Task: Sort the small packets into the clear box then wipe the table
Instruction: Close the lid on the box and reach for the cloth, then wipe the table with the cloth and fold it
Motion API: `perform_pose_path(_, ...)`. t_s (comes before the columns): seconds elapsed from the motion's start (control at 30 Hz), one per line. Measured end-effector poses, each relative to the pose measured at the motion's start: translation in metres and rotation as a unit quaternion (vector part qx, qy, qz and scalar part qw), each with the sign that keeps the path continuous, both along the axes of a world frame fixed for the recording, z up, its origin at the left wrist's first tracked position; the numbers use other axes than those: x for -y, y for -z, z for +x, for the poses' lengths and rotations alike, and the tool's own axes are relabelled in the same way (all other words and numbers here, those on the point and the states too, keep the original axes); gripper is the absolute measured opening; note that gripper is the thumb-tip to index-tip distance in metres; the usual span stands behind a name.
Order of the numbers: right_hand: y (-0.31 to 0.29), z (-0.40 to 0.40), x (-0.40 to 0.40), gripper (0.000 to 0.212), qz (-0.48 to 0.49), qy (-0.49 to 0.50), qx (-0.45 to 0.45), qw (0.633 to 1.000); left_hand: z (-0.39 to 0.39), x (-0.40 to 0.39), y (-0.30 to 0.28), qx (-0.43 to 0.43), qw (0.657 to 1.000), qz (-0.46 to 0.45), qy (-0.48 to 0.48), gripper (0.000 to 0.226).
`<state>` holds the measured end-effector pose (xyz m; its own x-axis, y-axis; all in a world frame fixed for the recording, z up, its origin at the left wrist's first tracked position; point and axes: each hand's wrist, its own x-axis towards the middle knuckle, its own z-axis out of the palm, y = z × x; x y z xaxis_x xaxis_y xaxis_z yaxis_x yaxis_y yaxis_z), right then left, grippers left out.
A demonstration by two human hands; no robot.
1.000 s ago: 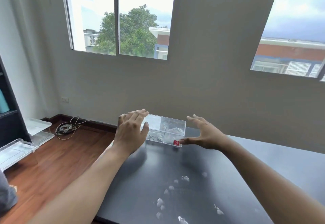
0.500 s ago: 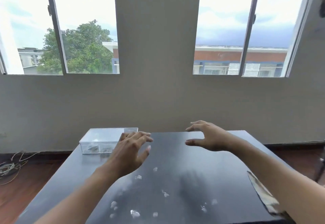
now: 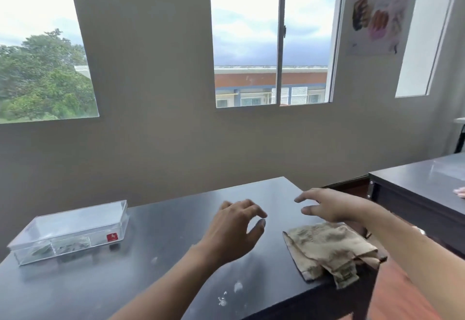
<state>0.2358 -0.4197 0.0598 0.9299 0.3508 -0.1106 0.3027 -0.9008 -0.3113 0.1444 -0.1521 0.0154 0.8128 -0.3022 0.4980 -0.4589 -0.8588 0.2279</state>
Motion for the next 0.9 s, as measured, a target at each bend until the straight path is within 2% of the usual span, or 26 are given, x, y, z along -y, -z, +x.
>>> perform_pose_path(0.1,0.013,-0.002,0.028,0.044,-0.008,0.028,-0.008,1.000,0.014,0.034,0.010,-0.040,0.999,0.003,-0.011,0.038)
perform_pose_path(0.27,0.037,-0.006,0.058,0.046,-0.005,0.031,0.000,1.000,0.041,0.069,0.028,-0.154,0.985,0.029,-0.070,0.059)
perform_pose_path(0.33,0.045,-0.007,0.062,0.037,0.006,0.022,0.014,1.000,0.045,0.076,0.033,-0.153,0.984,0.057,-0.075,0.053)
perform_pose_path(0.43,0.051,-0.007,0.065,0.010,0.046,0.021,0.046,0.998,0.044,0.080,0.035,-0.140,0.988,0.037,-0.058,0.034)
perform_pose_path(0.53,0.051,-0.010,0.060,0.008,0.068,0.006,0.072,0.995,0.038,0.081,0.034,-0.131,0.990,0.015,-0.043,0.021)
perform_pose_path(0.67,0.036,-0.019,0.045,0.009,0.115,-0.020,0.090,0.989,0.029,0.078,0.030,-0.119,0.992,0.005,-0.033,0.017)
perform_pose_path(0.77,0.017,-0.027,0.032,0.009,0.168,-0.035,0.103,0.980,0.021,0.071,0.025,-0.123,0.991,-0.043,-0.017,0.020)
perform_pose_path(0.9,-0.011,-0.040,0.010,0.008,0.215,-0.070,0.139,0.964,0.003,0.052,0.016,-0.161,0.967,-0.194,0.036,0.017)
